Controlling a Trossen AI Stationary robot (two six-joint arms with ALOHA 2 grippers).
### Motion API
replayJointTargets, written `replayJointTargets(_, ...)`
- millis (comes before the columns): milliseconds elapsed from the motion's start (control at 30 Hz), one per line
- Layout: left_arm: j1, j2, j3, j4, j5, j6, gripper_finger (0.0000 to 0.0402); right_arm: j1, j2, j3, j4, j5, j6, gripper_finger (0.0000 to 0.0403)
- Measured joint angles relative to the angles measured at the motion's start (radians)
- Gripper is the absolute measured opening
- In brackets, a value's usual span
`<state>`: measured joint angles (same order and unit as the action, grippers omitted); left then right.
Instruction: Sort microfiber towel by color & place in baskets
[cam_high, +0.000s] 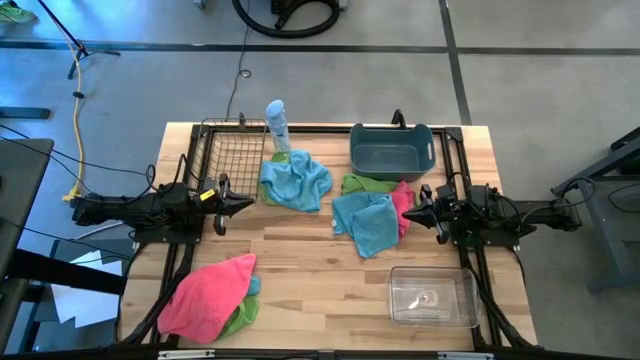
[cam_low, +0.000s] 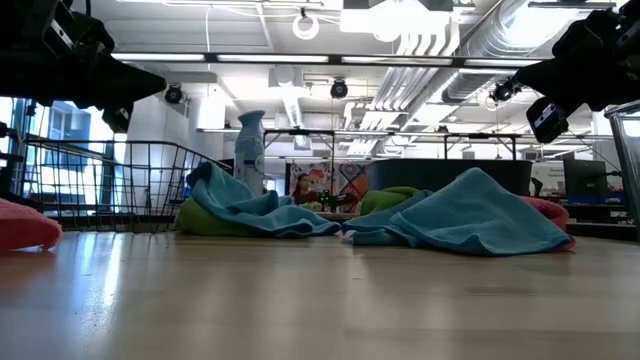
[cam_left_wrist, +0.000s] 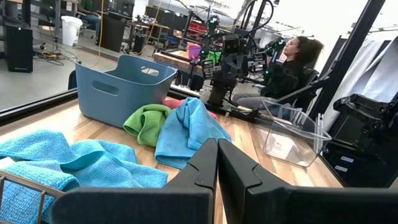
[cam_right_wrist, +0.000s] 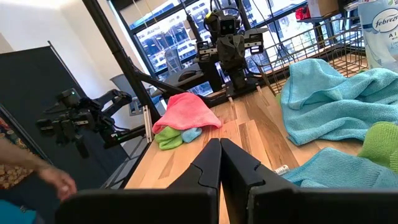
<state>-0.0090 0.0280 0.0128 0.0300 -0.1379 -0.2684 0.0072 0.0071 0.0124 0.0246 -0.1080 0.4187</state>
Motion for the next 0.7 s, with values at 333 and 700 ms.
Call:
replayJointTargets(333, 0.0, 0.0, 0.0, 0.0, 0.0, 0.0, 0.0, 0.0, 0.0, 0.0, 0.001, 0.016, 0.0, 0.0)
replayJointTargets(700, 0.0, 0.0, 0.0, 0.0, 0.0, 0.0, 0.0, 0.0, 0.0, 0.0, 0.123, 0.316, 0.297, 0.0)
